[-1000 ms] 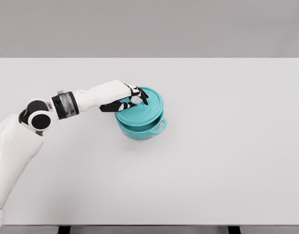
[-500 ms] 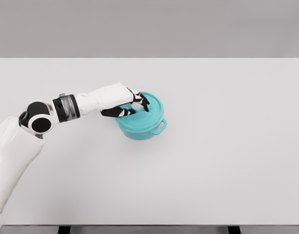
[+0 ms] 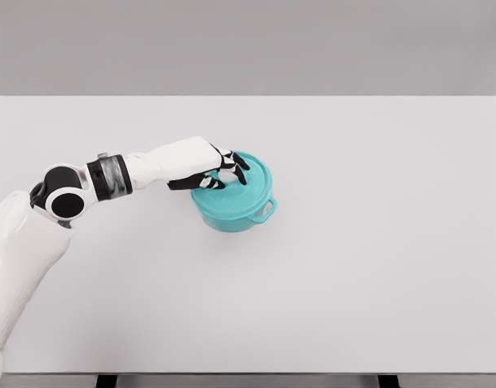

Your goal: Cover the pot with left arm

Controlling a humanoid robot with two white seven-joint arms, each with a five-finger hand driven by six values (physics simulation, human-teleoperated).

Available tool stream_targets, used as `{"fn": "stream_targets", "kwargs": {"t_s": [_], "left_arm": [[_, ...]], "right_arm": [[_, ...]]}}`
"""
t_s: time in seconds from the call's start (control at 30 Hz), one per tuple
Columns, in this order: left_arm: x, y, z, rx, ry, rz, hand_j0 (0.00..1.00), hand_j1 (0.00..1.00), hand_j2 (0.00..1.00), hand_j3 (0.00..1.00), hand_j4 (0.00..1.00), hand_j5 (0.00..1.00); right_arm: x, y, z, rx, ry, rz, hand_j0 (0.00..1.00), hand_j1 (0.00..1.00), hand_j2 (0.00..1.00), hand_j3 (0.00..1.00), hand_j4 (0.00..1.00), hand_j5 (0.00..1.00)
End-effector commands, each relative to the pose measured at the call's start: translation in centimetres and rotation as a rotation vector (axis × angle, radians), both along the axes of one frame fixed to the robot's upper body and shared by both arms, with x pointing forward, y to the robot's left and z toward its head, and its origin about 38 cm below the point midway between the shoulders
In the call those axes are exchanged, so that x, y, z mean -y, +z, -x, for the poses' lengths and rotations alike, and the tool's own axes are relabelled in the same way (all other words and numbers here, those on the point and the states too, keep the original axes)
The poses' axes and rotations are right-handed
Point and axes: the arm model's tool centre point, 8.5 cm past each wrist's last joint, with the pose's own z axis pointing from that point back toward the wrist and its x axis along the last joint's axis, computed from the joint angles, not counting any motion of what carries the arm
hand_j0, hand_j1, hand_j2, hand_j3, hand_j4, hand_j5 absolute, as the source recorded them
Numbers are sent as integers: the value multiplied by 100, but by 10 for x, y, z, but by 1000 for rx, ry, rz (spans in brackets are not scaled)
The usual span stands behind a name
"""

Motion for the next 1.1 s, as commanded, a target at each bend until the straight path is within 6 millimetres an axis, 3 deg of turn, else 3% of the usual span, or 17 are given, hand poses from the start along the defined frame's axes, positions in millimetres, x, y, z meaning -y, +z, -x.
{"fn": "stream_targets", "kwargs": {"t_s": [0.0, 0.7, 0.8, 1.07], "left_arm": [[0, -3, 1, 10, -7, -33, 81, 81, 81, 81, 81, 81], [-6, 9, 0, 42, -6, -42, 90, 90, 90, 90, 90, 90], [-10, 12, -1, 47, 6, -36, 99, 99, 99, 99, 99, 99], [-9, 15, -2, 55, 8, -25, 99, 99, 99, 99, 99, 99]], "right_arm": [[0, 0, 0, 0, 0, 0, 100, 100, 100, 100, 100, 100], [0, 0, 0, 0, 0, 0, 100, 100, 100, 100, 100, 100], [0, 0, -1, 2, 0, 0, 100, 100, 100, 100, 100, 100], [0, 0, 0, 0, 0, 0, 100, 100, 100, 100, 100, 100]]}}
